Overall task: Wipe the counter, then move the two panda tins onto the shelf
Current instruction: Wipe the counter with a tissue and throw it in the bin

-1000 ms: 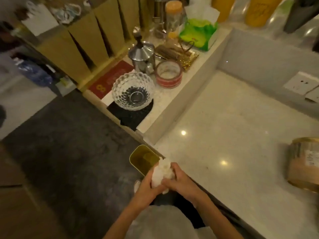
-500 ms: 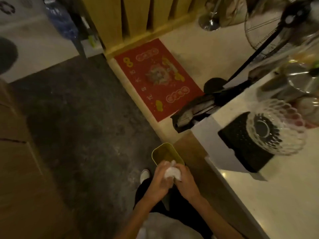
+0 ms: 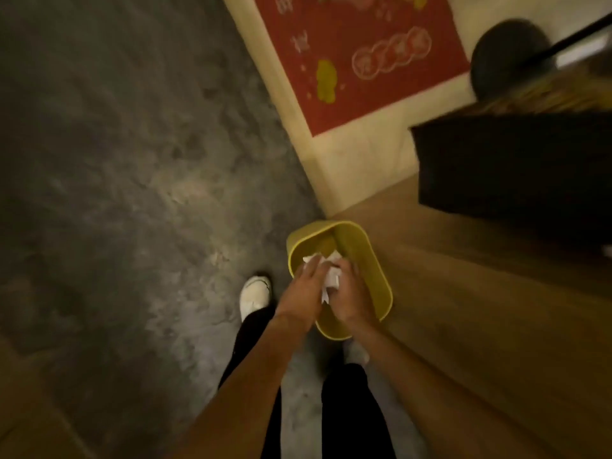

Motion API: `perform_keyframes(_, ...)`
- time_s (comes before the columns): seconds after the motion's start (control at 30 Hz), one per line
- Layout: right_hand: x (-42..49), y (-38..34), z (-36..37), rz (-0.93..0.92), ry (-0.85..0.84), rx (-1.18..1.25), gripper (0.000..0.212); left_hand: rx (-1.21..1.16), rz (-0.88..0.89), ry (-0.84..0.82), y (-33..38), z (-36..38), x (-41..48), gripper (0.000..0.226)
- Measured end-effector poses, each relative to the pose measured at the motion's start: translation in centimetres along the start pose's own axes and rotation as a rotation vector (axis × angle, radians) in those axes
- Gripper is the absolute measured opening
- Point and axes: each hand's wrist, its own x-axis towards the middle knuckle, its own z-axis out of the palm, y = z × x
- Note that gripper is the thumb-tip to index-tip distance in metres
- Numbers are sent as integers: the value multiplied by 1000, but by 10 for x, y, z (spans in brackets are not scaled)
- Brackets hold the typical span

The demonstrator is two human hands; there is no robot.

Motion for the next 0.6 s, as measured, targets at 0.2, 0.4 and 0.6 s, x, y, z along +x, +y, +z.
perform_keyframes(0.2,53,78,75,61,12,-43,49,40,-67,-69,-54,75,53,62)
perform_keyframes(0.4,62,125,73,41,-231,-267,93,182,-15,-299,-49,87,78,86)
perform_keyframes(0.6,20,86,5,97,-281,-154,89,458,56,-285,-11,11,38,67)
